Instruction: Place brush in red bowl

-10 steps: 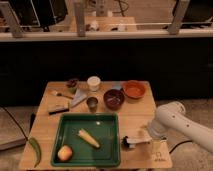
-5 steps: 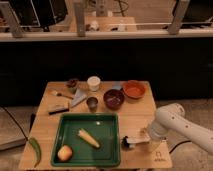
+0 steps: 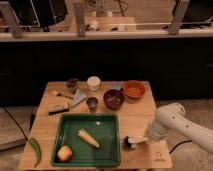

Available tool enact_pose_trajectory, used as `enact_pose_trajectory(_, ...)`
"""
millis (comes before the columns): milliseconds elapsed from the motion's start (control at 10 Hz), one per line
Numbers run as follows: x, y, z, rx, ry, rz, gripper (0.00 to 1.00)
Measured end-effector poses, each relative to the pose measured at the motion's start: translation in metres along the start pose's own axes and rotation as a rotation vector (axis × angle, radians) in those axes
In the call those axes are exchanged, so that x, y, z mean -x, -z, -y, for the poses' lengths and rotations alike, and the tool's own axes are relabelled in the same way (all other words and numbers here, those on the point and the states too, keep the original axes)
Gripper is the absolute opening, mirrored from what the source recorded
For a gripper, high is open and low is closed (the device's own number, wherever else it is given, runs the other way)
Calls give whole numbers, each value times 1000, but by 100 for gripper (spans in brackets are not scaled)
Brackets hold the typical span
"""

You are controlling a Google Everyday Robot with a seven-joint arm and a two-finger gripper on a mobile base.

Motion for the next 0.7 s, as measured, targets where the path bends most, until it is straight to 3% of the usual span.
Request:
enact_pose_trajectory(100,0,2,-5,-2,3,-2,0)
enact_pose_trajectory(500,10,58,-7,-100,34,-16,0)
enact_pose_trajectory(700,14,76,-7,-134,51,-30,0)
